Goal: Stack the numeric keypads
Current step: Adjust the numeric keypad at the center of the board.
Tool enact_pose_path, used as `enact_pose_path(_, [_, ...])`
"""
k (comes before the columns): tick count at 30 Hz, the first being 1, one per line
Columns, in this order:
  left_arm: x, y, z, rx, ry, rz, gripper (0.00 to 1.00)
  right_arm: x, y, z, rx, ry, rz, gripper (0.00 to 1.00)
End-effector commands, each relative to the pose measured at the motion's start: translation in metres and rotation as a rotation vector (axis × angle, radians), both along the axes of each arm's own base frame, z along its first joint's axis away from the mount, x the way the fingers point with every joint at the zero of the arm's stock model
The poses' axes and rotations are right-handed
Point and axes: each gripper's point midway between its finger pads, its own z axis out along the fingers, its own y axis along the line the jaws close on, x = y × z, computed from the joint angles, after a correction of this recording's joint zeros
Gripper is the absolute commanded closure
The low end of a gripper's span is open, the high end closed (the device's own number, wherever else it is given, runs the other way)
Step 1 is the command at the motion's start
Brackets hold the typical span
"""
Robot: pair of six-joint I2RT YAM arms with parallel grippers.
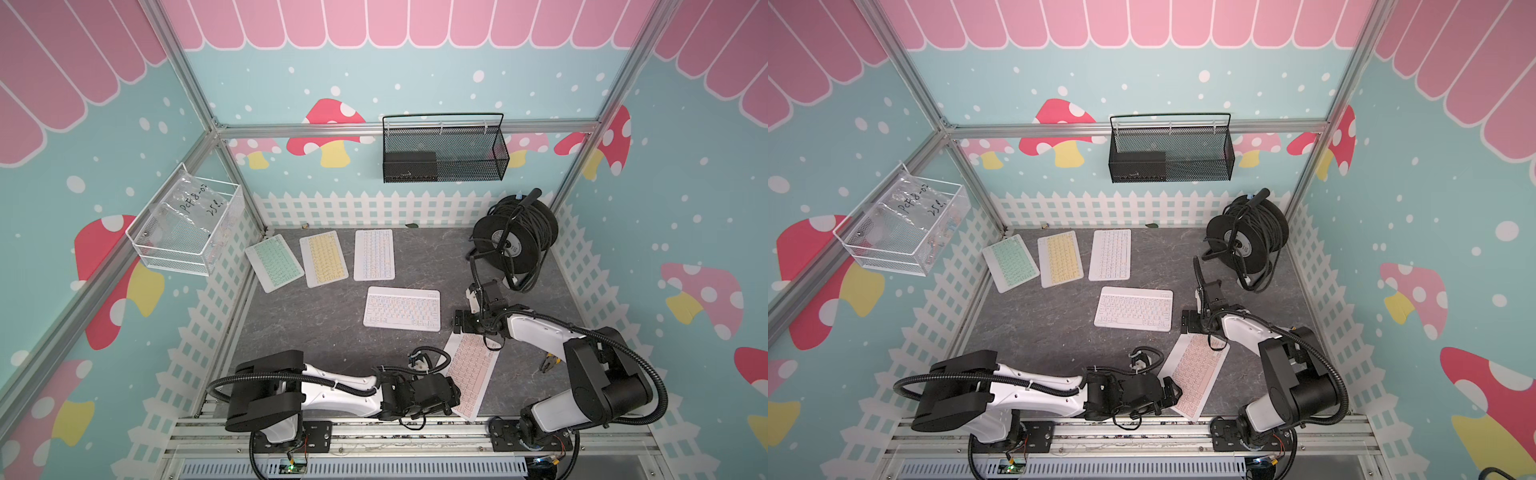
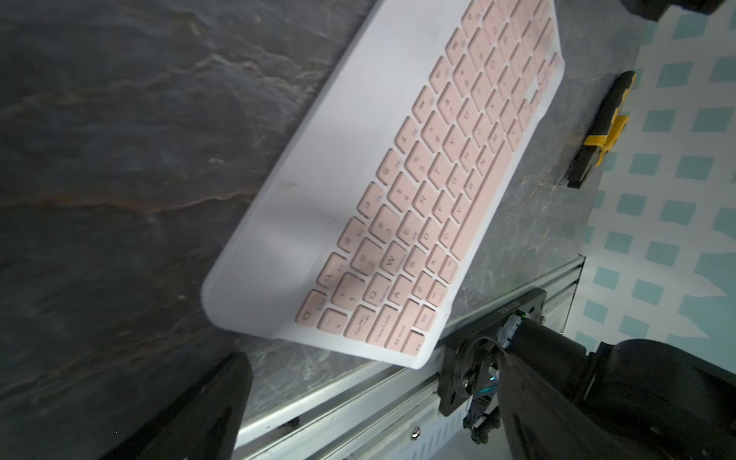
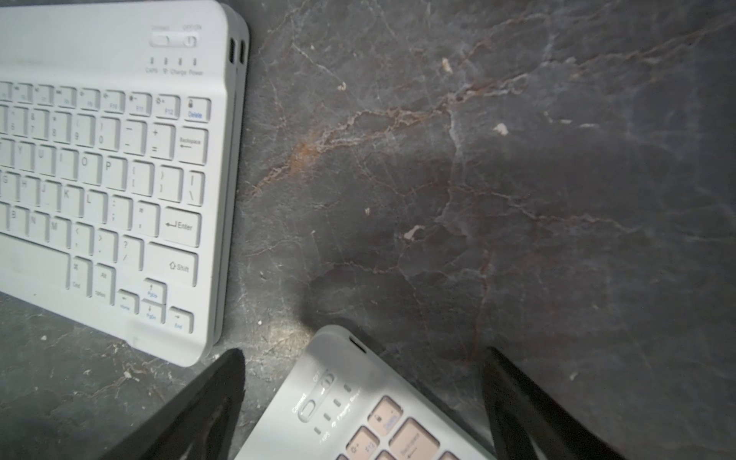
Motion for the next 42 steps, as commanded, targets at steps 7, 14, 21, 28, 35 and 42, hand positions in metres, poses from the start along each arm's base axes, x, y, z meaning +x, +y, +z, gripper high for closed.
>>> enact_pose_path(7, [0.033,-0.005,-0.014,-0.009,-0.035,0.144,0.01,-0.058,-0.016,-0.042,-0.05,0.197,0.009,0.06])
enact_pose_path(14, [0.082,0.008,-0.011,0.016,-0.132,0.248,0.01,-0.061,-0.022,-0.045,-0.068,0.205,-0.02,0.04])
enact_pose_path(21, [0.119,0.018,0.007,0.018,-0.198,0.262,0.0,-0.071,-0.012,-0.046,0.016,0.232,-0.04,0.04])
enact_pose_path(28, [0.136,0.028,0.027,0.034,-0.251,0.249,0.01,-0.089,0.01,-0.027,0.121,0.202,-0.031,0.01])
enact_pose_path(35, [0.147,0.055,0.035,0.049,-0.273,0.259,0.01,-0.108,0.049,-0.015,0.217,0.21,-0.016,0.0])
enact_pose_path(42, [0.153,0.097,0.04,0.101,-0.306,0.28,0.01,-0.134,0.091,-0.018,0.238,0.251,0.005,0.0])
